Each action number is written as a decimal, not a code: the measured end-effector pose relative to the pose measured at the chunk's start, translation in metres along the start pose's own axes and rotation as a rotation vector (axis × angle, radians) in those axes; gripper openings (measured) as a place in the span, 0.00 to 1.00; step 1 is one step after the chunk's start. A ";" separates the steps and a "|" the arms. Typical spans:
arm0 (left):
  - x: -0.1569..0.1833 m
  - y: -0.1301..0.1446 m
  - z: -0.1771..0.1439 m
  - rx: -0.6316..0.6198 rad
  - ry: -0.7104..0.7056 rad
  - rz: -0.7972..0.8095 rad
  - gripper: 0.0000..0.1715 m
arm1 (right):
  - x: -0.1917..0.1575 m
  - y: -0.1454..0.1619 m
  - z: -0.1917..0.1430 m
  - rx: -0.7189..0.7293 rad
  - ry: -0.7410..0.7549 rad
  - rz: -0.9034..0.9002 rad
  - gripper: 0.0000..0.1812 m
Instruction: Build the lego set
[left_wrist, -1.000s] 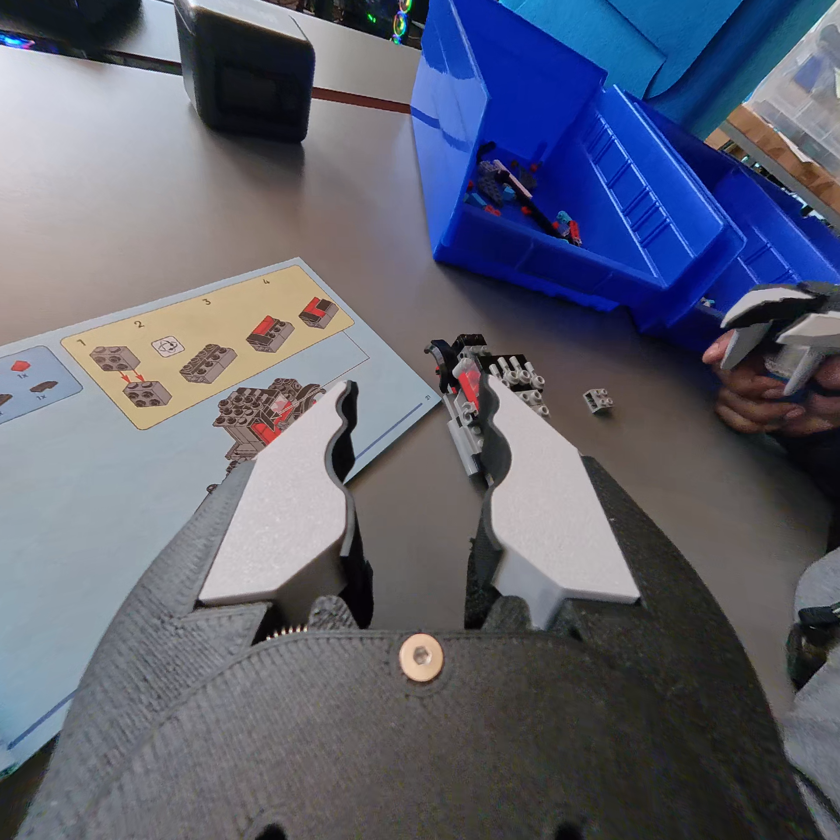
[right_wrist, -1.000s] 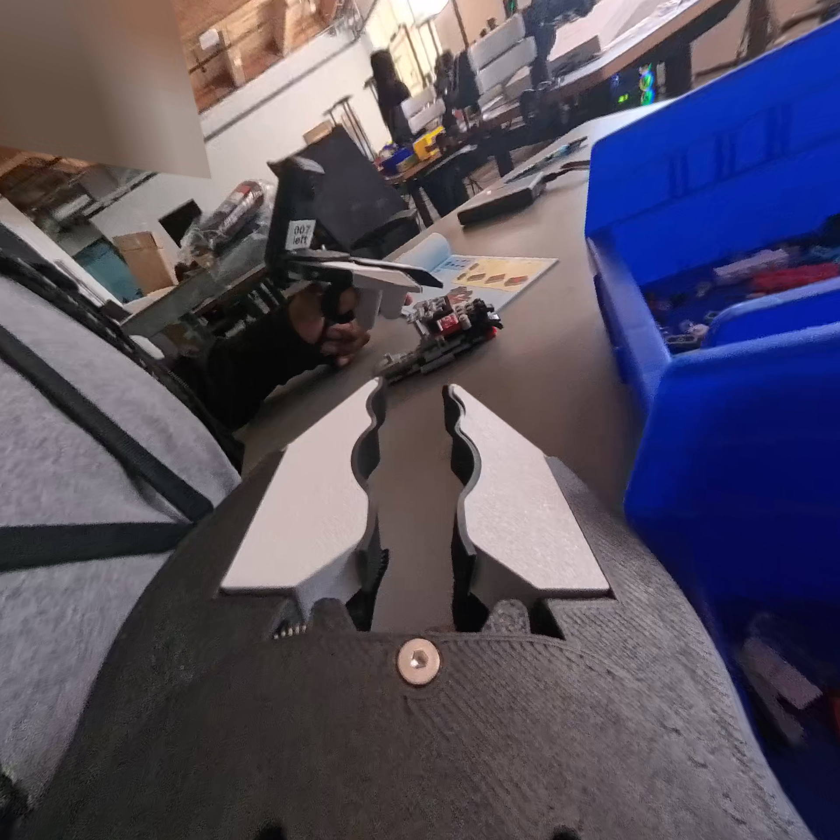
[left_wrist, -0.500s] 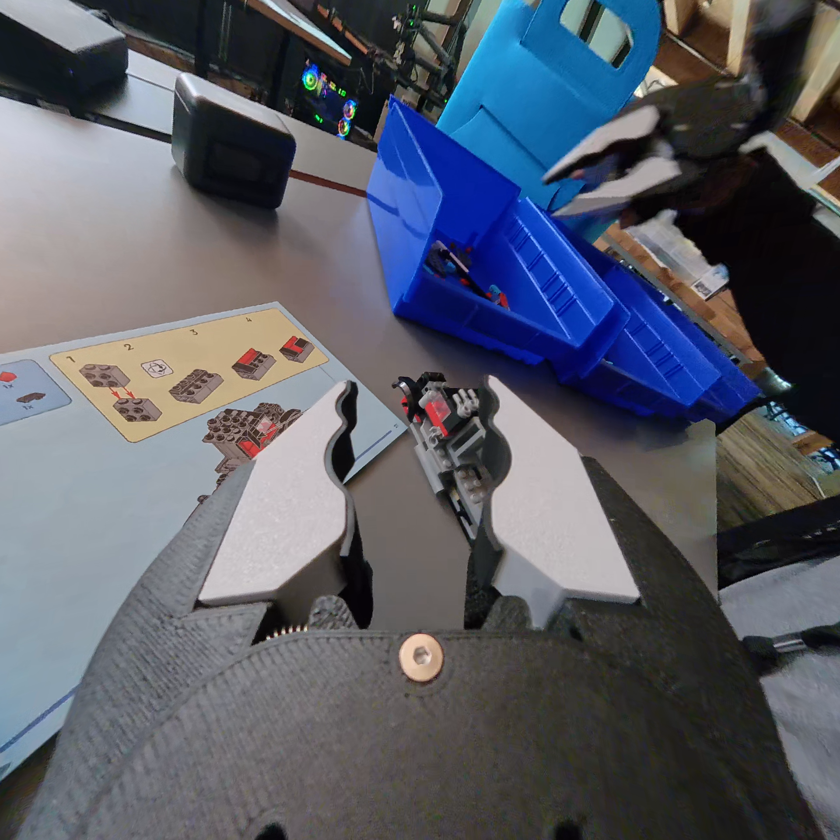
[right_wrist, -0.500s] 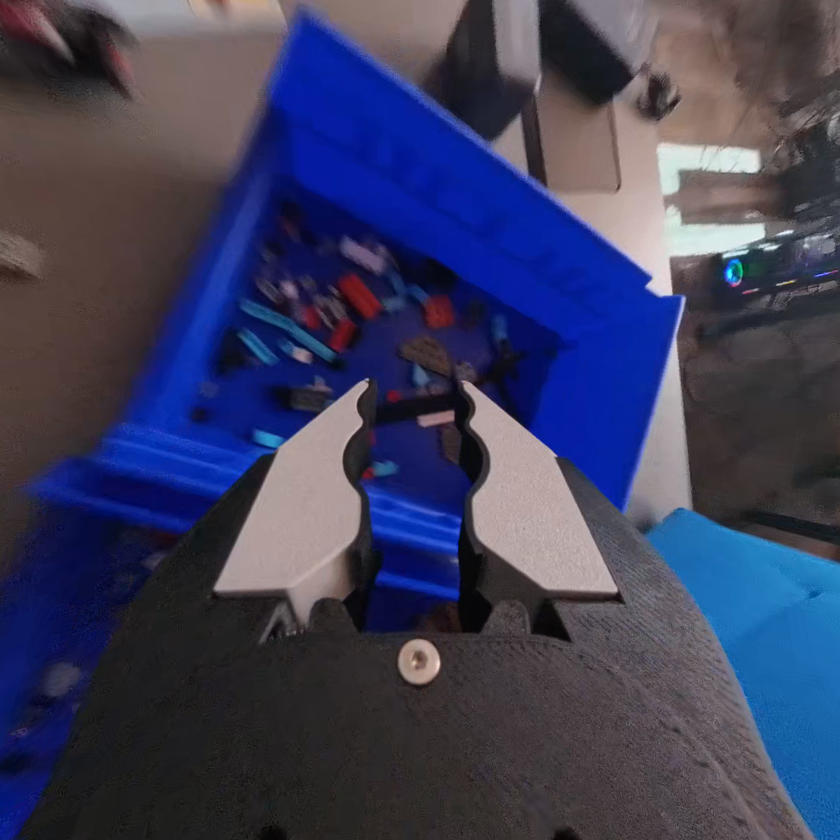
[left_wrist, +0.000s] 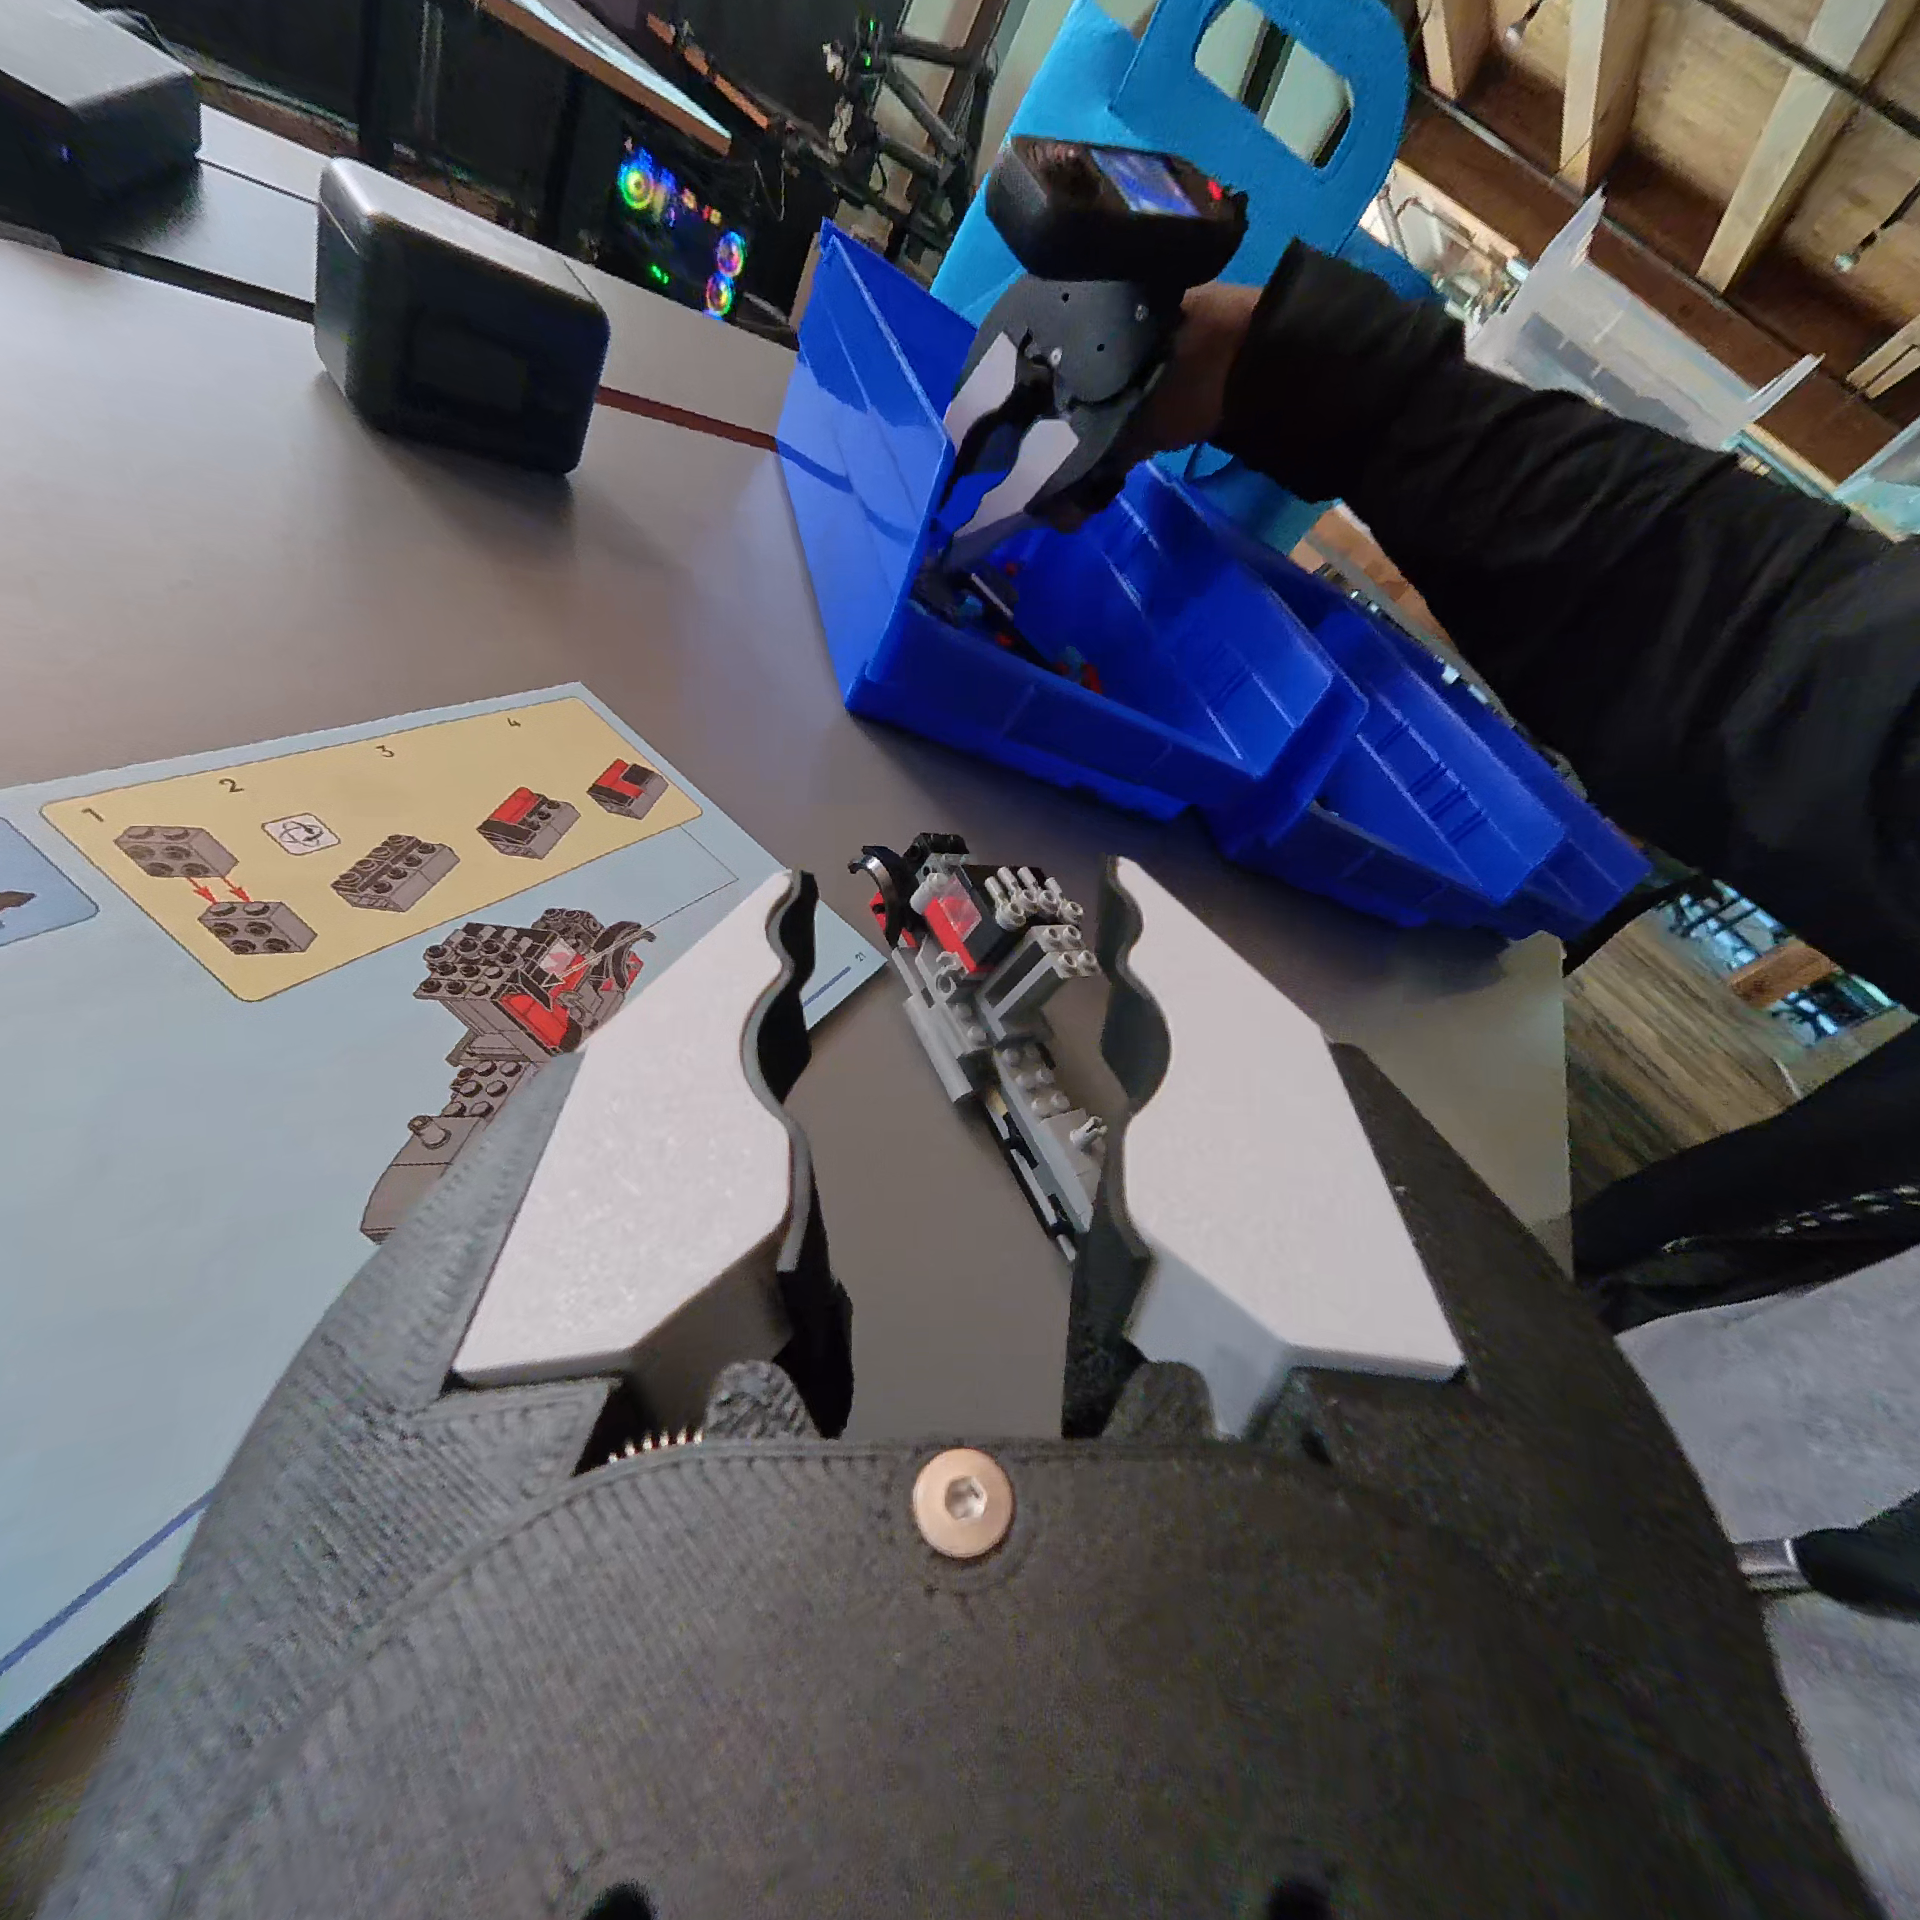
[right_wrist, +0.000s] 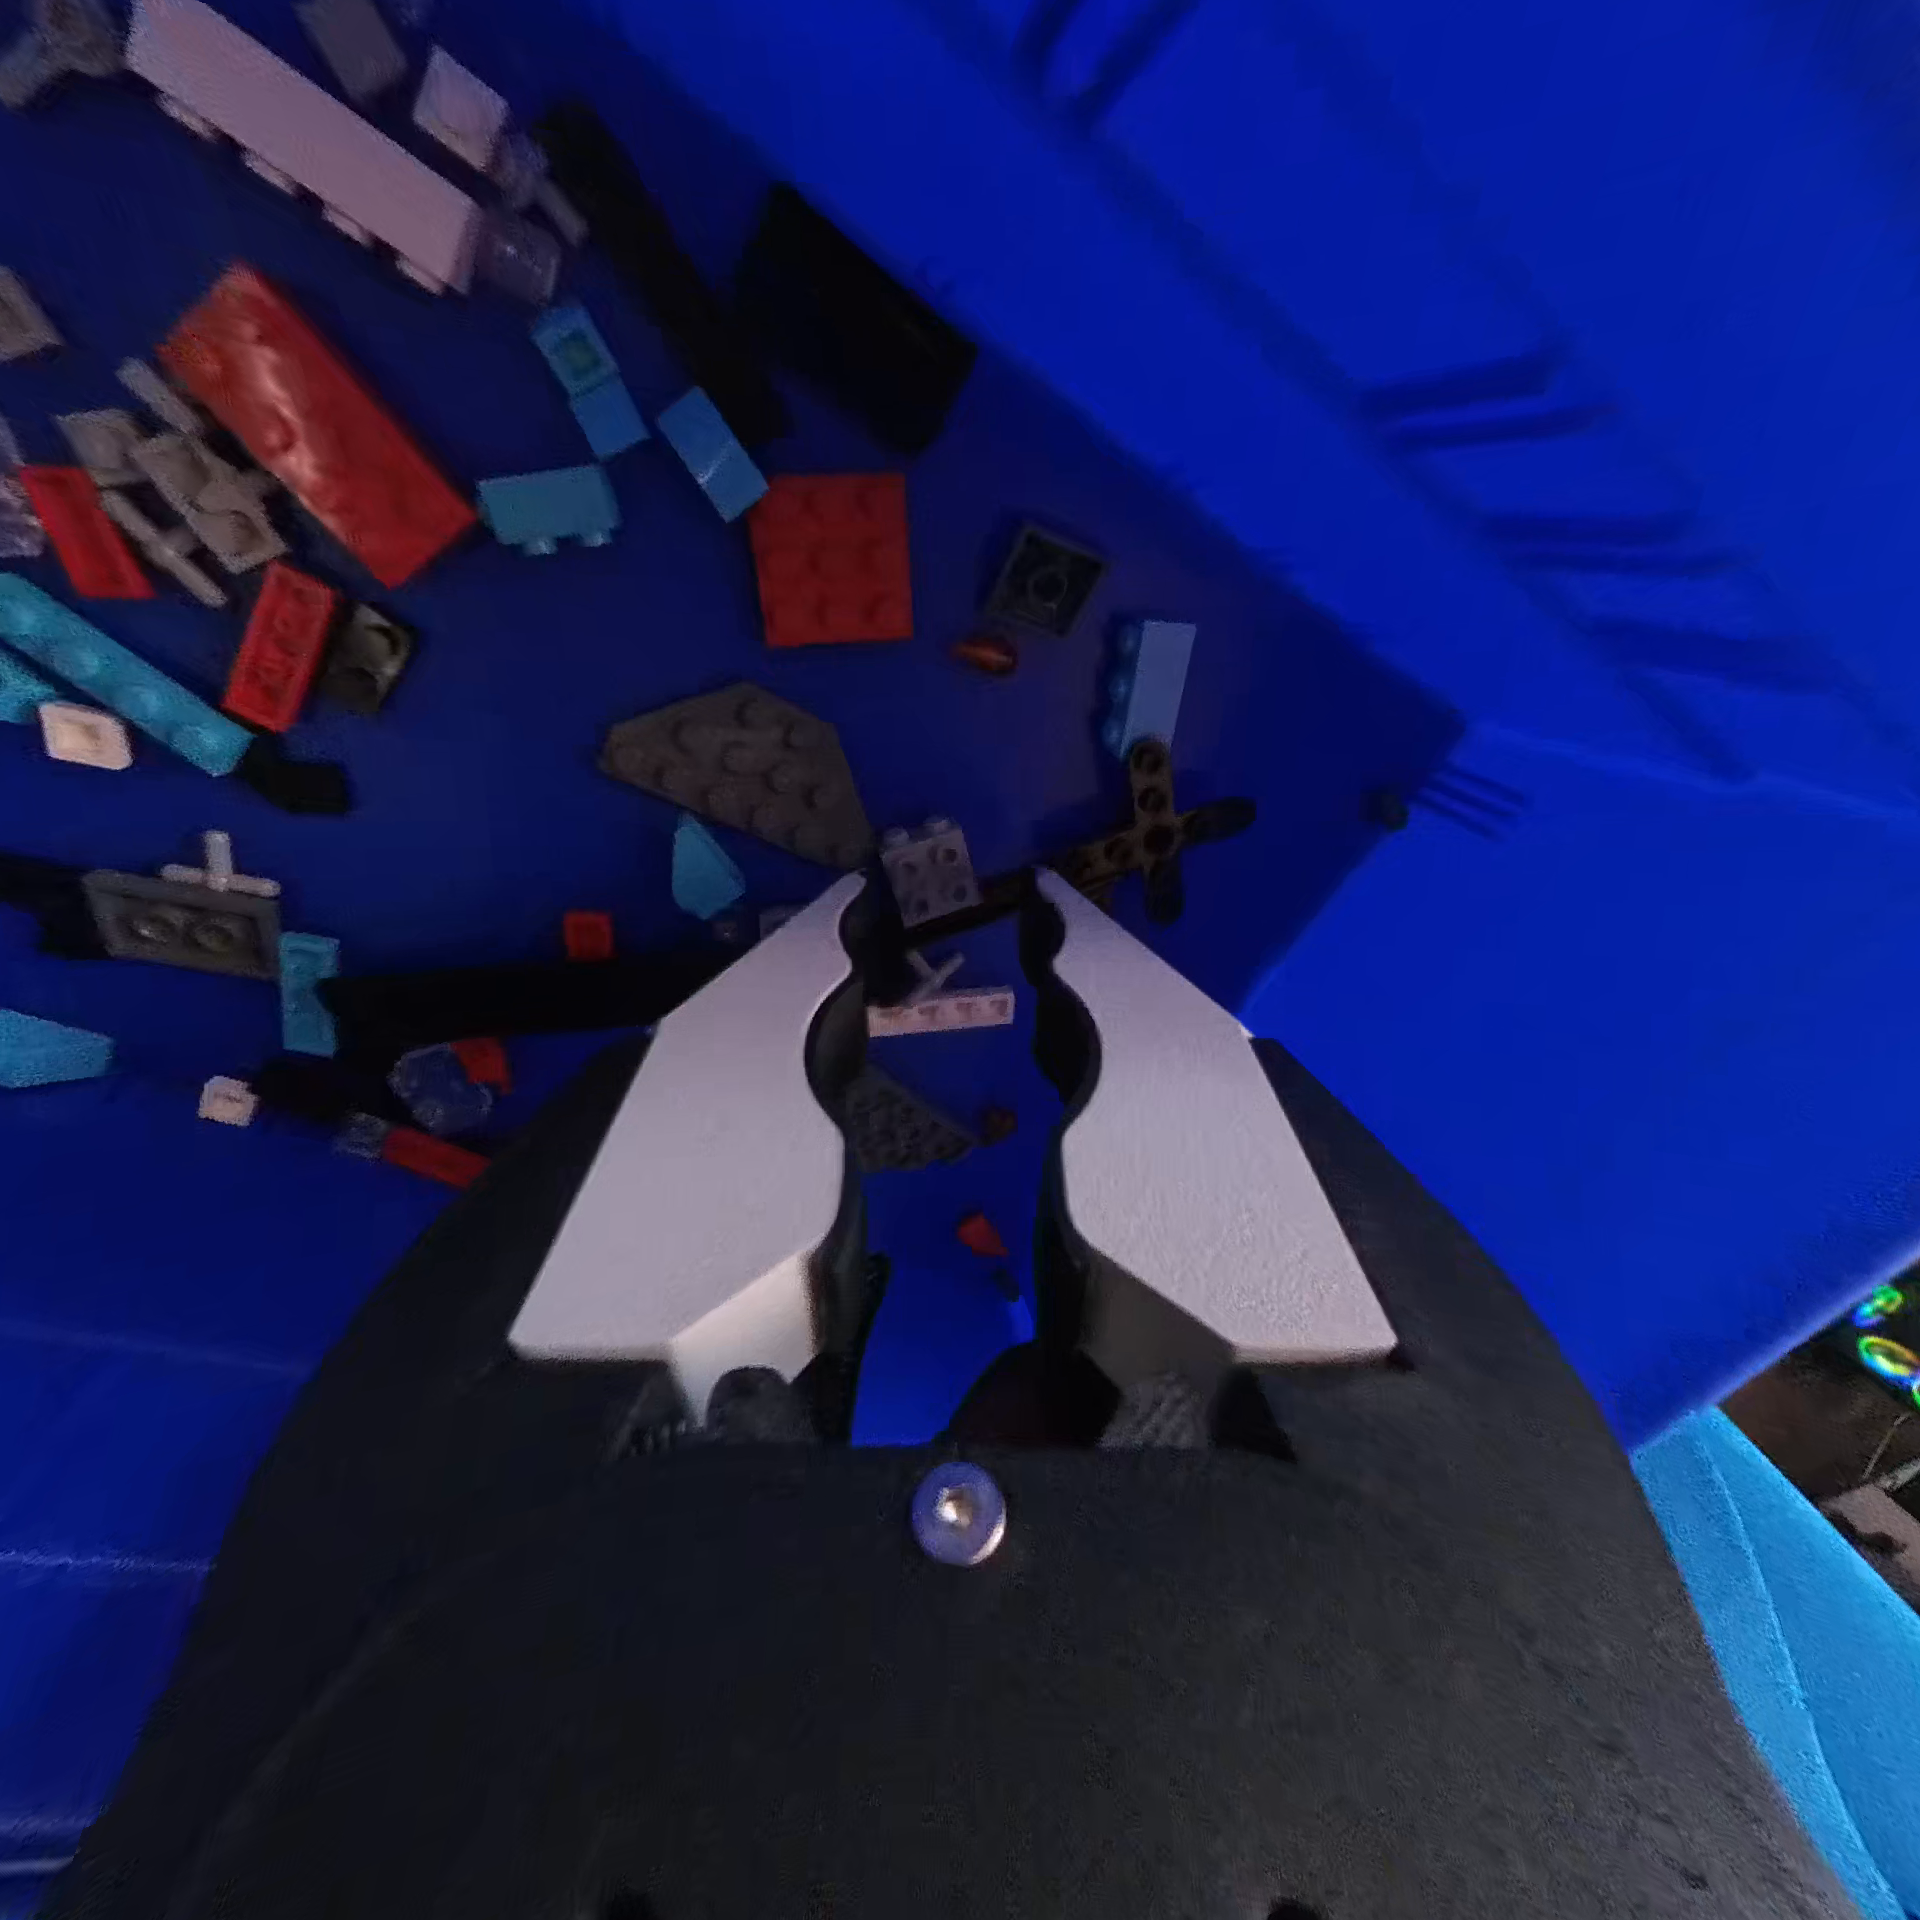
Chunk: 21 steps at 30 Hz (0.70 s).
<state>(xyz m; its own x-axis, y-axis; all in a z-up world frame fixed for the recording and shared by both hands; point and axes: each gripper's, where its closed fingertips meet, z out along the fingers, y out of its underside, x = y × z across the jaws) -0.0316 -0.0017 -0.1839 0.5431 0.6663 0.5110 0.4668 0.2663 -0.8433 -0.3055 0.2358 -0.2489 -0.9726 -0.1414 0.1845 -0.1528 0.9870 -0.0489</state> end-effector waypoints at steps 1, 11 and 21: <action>0.000 0.002 0.001 -0.011 -0.005 0.007 0.32 | 0.000 0.003 0.003 -0.017 -0.005 0.009 0.14; 0.002 0.002 -0.001 -0.002 -0.008 0.002 0.32 | -0.009 -0.018 -0.056 0.125 0.116 0.243 0.11; 0.009 0.007 0.001 -0.033 0.006 0.027 0.32 | -0.207 -0.110 -0.165 0.600 0.001 0.301 0.10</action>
<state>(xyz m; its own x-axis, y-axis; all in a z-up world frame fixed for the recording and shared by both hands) -0.0241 0.0070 -0.1854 0.5595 0.6689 0.4894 0.4746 0.2255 -0.8508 -0.0585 0.1689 -0.1200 -0.9879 0.1341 0.0781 0.0544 0.7702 -0.6354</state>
